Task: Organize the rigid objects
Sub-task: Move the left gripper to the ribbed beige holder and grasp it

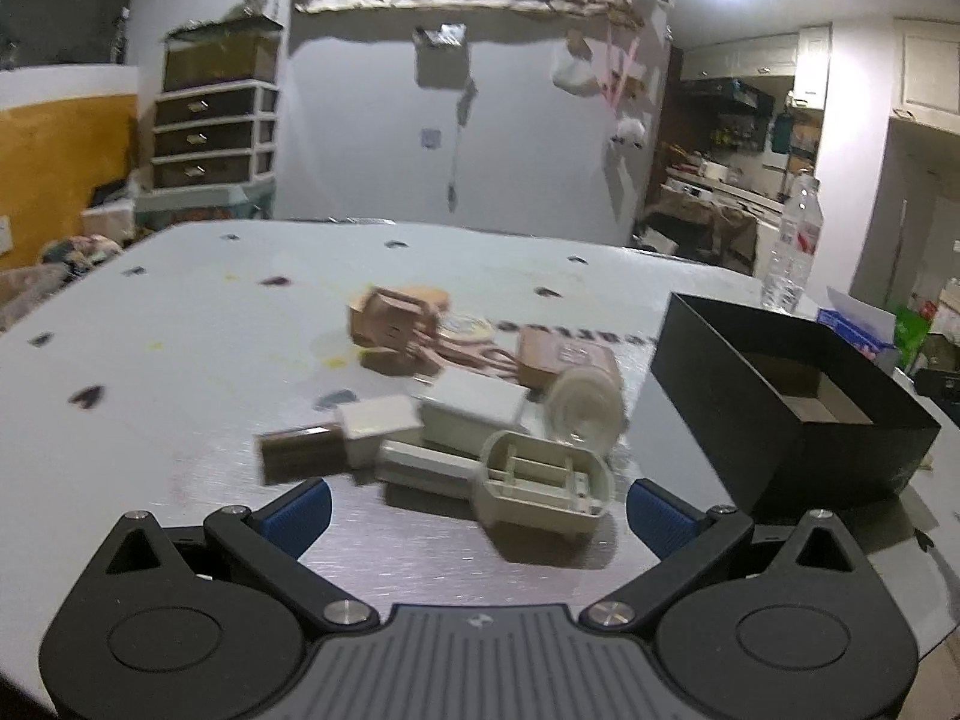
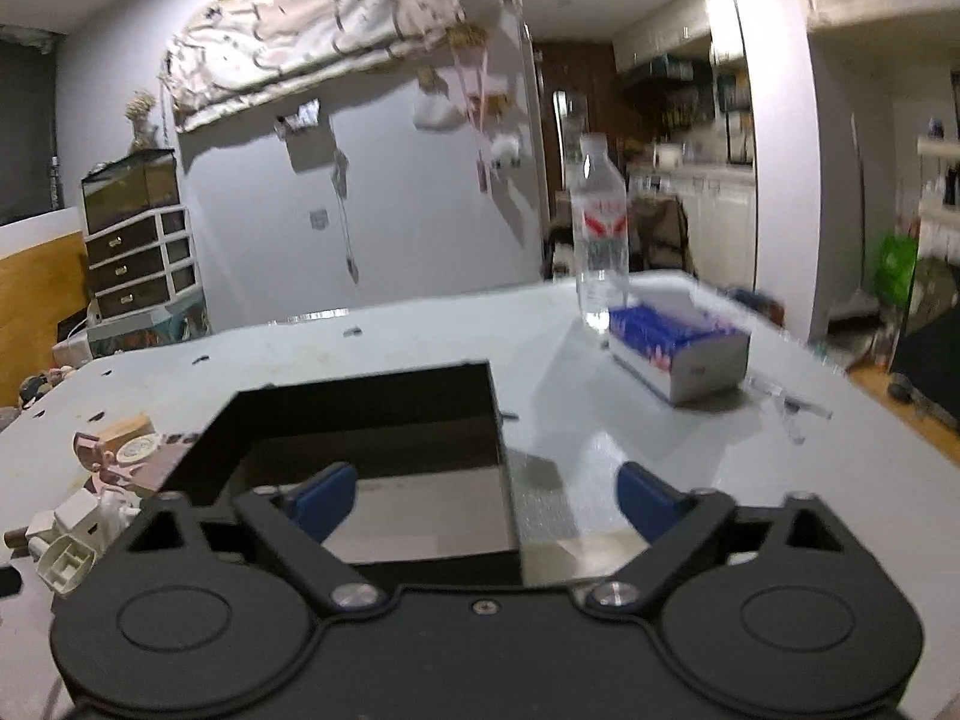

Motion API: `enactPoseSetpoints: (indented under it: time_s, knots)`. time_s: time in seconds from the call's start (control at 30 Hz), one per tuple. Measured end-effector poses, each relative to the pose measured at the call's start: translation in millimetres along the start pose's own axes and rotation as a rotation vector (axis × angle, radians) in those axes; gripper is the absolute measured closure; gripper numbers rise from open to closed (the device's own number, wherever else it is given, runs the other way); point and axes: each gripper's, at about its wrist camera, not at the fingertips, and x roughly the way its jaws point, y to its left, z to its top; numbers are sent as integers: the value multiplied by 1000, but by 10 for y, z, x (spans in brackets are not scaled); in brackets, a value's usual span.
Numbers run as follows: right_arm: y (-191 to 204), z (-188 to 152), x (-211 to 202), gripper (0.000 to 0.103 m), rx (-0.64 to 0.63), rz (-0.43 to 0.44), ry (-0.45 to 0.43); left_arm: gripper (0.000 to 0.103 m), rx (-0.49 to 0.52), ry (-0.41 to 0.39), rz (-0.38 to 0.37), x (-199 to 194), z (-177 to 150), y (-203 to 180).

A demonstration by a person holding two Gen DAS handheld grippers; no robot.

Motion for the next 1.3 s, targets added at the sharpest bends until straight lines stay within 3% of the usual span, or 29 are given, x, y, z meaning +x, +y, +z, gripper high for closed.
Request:
enactPoseSetpoints:
  time_s: [0.23, 0.33, 0.4, 0.67, 0.77, 0.87, 0.97, 1.13, 1.3]
  knots:
    - [-152, 9, 283, 40, 66, 39, 104, 3, -19, 59, -46, 291, 9, -158]
    - [-178, 23, 402, 58, 76, 49, 135, 5, -7, 71, -37, 378, 5, -221]
    - [-170, 42, 477, 78, 69, 56, 163, 7, -8, 85, -28, 430, 8, -252]
    - [-83, 290, 679, 82, -37, 60, 248, 9, 9, 92, 21, 490, 30, -306]
    - [-57, 360, 778, 97, -77, 68, 298, 19, 24, 101, 44, 530, 28, -326]
    - [-25, 370, 805, 97, -121, 69, 307, 22, 35, 98, 55, 539, 33, -345]
    - [-7, 366, 799, 97, -141, 67, 309, 37, 40, 103, 38, 528, 56, -366]
    - [-43, 381, 801, 97, -120, 74, 308, 37, 22, 115, 23, 528, 77, -352]
    - [-57, 378, 783, 97, -109, 82, 306, 37, -113, 108, -102, 407, 131, -194]
